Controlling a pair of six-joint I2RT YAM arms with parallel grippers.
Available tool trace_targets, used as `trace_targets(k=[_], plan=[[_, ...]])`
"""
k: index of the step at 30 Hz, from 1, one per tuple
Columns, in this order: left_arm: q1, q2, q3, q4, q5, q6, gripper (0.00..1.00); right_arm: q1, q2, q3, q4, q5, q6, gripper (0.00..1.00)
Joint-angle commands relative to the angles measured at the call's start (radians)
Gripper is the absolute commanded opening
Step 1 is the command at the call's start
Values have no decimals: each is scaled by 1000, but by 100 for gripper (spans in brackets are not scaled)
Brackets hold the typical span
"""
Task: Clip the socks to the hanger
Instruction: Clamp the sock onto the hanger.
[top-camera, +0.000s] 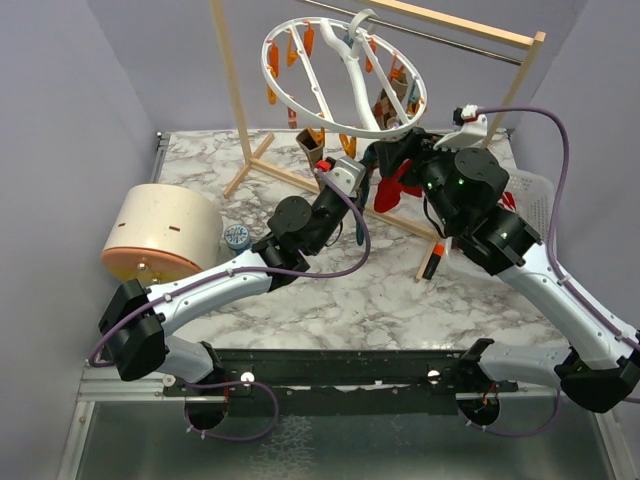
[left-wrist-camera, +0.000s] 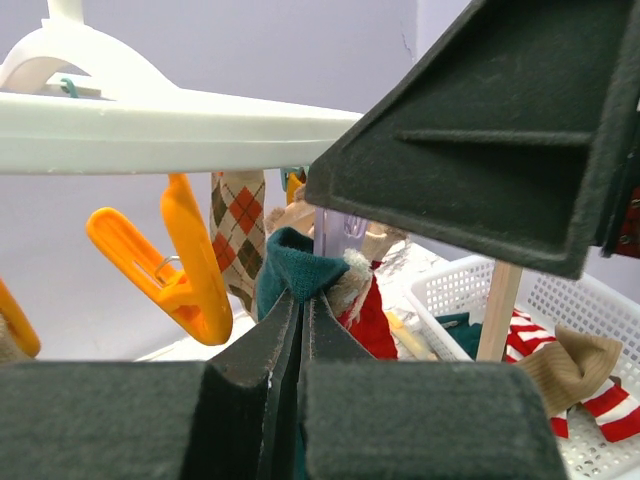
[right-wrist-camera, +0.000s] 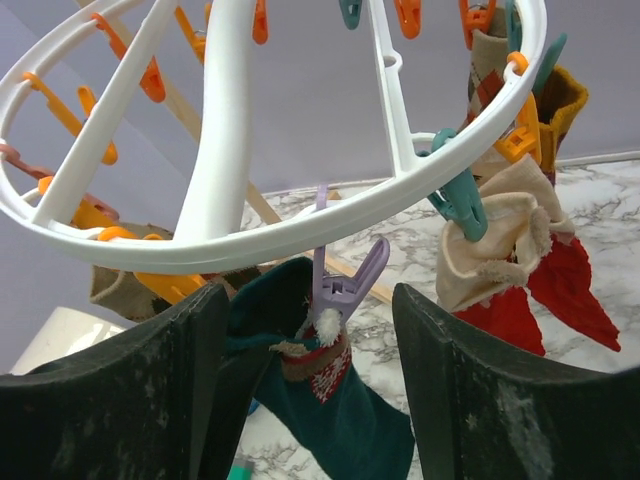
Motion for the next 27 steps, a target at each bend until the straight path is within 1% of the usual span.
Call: trace_targets(k=[1, 3, 5, 8, 11, 15, 17, 20, 22, 25, 27], plan=[[0, 4, 17, 21, 19, -5, 0, 8, -41, -12, -36, -38, -12, 75], [-1, 6, 17, 21, 19, -7, 0, 7, -54, -20, -37, -51, -17, 79], [-1, 8, 17, 21, 16, -15, 0, 8, -75, -36, -25, -66, -20, 86], [0, 8, 14, 21, 11, -21, 0, 7, -91, -47, -24, -85, -26, 93], [-1, 11, 14, 21, 11, -27, 0, 8, -91, -42, -41, -117, -52, 99], [-1, 19, 20, 21, 13, -29, 0, 8, -111, -72, -20, -151, -76, 100], [-2, 21, 23, 21, 15, -31, 0, 7, -137, -120, 37, -148, -61, 99], [-1, 24, 28, 20, 22, -32, 3, 7, -203, -215, 134, -155, -61, 97], [-2, 27, 31, 21, 29, -32, 5, 8, -226, -224, 114, -189, -86, 97], [-2, 33, 35, 21, 38, -36, 10, 7, -237, -210, 57, -236, -108, 97], [-2, 39, 40, 21, 43, -39, 12, 8, -248, -220, 50, -251, -121, 95]])
